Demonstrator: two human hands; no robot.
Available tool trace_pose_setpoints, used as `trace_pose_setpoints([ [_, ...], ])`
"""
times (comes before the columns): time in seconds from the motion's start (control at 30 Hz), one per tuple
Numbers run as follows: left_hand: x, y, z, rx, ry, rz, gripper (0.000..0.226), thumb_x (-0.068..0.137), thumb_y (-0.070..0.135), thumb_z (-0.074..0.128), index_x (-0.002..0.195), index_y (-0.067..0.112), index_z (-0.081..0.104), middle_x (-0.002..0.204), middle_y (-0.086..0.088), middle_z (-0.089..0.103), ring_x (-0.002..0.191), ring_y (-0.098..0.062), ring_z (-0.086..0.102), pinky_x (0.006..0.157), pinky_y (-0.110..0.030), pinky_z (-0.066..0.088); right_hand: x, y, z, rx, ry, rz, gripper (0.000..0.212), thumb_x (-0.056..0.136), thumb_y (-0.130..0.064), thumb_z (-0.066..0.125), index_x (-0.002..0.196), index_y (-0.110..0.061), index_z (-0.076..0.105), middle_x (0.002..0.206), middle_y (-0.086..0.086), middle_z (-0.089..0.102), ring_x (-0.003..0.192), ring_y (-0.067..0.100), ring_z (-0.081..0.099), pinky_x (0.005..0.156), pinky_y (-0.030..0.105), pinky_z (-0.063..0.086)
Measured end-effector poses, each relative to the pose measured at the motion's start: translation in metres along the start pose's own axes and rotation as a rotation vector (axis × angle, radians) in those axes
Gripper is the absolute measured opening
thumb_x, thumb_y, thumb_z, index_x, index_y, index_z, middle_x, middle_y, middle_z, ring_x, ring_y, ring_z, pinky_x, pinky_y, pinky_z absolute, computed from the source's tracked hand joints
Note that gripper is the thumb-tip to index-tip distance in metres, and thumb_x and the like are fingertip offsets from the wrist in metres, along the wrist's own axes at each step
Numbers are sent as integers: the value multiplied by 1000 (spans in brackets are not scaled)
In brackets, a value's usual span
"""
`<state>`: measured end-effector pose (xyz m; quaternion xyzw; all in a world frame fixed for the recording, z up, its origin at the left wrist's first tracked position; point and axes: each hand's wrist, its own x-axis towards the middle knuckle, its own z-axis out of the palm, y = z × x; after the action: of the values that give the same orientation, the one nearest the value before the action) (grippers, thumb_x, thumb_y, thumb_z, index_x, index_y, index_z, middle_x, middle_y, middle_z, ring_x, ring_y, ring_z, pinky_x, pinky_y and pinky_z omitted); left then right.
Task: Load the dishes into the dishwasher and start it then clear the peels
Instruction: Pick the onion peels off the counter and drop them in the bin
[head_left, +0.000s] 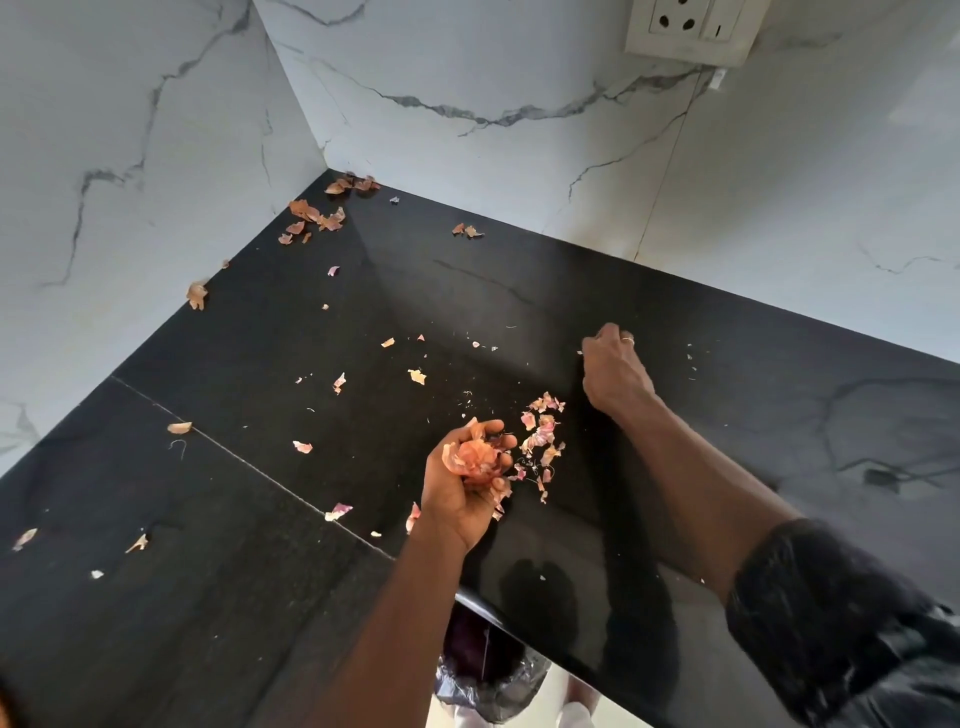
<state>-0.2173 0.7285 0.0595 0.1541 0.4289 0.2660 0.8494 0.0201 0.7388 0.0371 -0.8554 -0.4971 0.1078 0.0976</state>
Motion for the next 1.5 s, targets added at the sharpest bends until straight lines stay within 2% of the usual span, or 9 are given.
trace_pose_setpoints([
  [0.2,1,-3,-2,-2,6,-4,27,94,26,52,94,7,72,86,-11,67,60,-15,58,41,-21,41,-40,-14,15,0,-34,-233,23,97,-4,48,111,-9,66,119,8,53,108,22,55,87,38,56],
  [0.33,3,-4,0,5,-2,-16,27,94,27,52,94,8,72,87,-12,66,61,-15,58,42,-21,41,-42,11,1,73,69,-62,25,93,3,49,105,-7,69,113,8,58,100,25,57,81,39,56],
  [0.47,3,-5,1,0,-7,-15,29,94,27,51,90,9,75,87,-11,66,62,-14,58,42,-21,41,-37,28,-13,39,60,165,16,91,5,50,102,1,61,118,17,50,111,36,48,79,44,51],
  [0.73,0,-7,6,5,-6,-13,28,93,25,51,92,8,73,87,-12,66,61,-14,58,42,-21,41,-54,-32,12,67,-48,-25,19,97,-1,49,109,-3,63,122,14,51,111,28,51,85,37,50],
  [0.87,-3,-3,2,-8,-8,7,28,95,26,50,94,7,71,87,-12,67,61,-15,58,42,-21,41,-61,-58,21,107,-83,-106,23,98,-24,63,114,-8,64,120,11,52,113,26,52,90,38,53],
  [1.0,-5,0,-3,-27,-12,8,29,95,26,49,95,7,71,86,-11,67,61,-14,58,42,-21,40,-66,-71,22,41,-40,-171,15,92,-2,64,104,-10,67,108,7,56,104,25,56,72,30,45],
  [1.13,-5,3,-10,-31,5,17,29,94,26,49,94,8,72,85,-11,67,61,-15,57,43,-21,40,-67,-78,17,33,-32,-204,23,89,8,61,99,-10,73,98,5,64,90,22,62,71,28,48],
  [1.4,-7,7,-17,-22,40,19,31,95,26,49,87,9,73,83,-10,67,59,-14,57,42,-20,39,-58,-66,14,153,-66,-61,32,84,10,53,92,-12,75,87,9,71,78,27,70,70,41,61],
  [1.5,-6,6,-20,-22,58,21,31,95,26,48,89,8,73,83,-12,67,59,-15,58,43,-22,42,-59,-61,6,300,-30,14,27,89,3,59,91,-15,79,89,4,75,78,16,72,75,34,62],
])
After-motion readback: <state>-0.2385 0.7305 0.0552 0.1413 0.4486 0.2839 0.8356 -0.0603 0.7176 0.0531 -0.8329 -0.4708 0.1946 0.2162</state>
